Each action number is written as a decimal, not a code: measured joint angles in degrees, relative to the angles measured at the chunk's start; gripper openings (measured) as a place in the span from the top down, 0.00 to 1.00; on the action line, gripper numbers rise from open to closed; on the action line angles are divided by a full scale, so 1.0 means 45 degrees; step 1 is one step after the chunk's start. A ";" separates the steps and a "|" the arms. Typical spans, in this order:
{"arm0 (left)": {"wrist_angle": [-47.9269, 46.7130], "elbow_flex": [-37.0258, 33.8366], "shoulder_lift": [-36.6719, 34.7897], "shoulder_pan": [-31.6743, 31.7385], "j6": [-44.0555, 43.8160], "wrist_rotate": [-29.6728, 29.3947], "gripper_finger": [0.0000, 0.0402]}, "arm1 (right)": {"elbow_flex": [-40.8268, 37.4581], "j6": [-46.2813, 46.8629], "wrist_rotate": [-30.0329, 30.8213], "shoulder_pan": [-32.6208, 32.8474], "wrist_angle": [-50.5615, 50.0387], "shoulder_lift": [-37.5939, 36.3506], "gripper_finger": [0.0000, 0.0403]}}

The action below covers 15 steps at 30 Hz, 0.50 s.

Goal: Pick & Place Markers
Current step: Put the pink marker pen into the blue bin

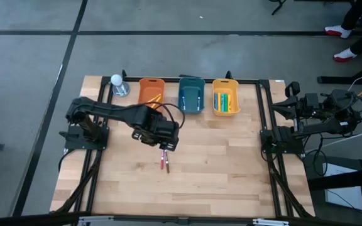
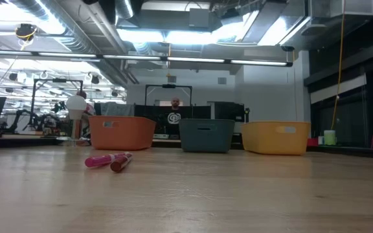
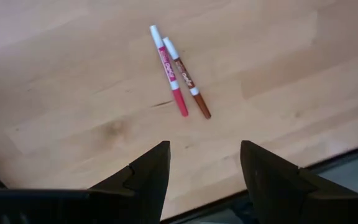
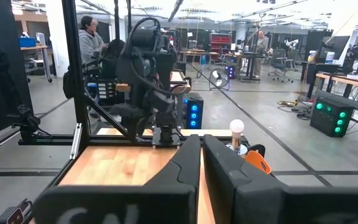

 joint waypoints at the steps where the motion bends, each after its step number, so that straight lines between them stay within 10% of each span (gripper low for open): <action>1: -0.0002 0.0000 0.0083 -0.0059 -0.0143 -0.0110 0.53 | 0.0000 0.0000 -0.0002 0.0000 0.0000 0.0000 0.95; 15: -0.0209 0.0000 0.1258 -0.0839 -0.3212 -0.0534 0.53 | 0.0000 0.0000 0.0000 0.0000 -0.0005 0.0000 0.95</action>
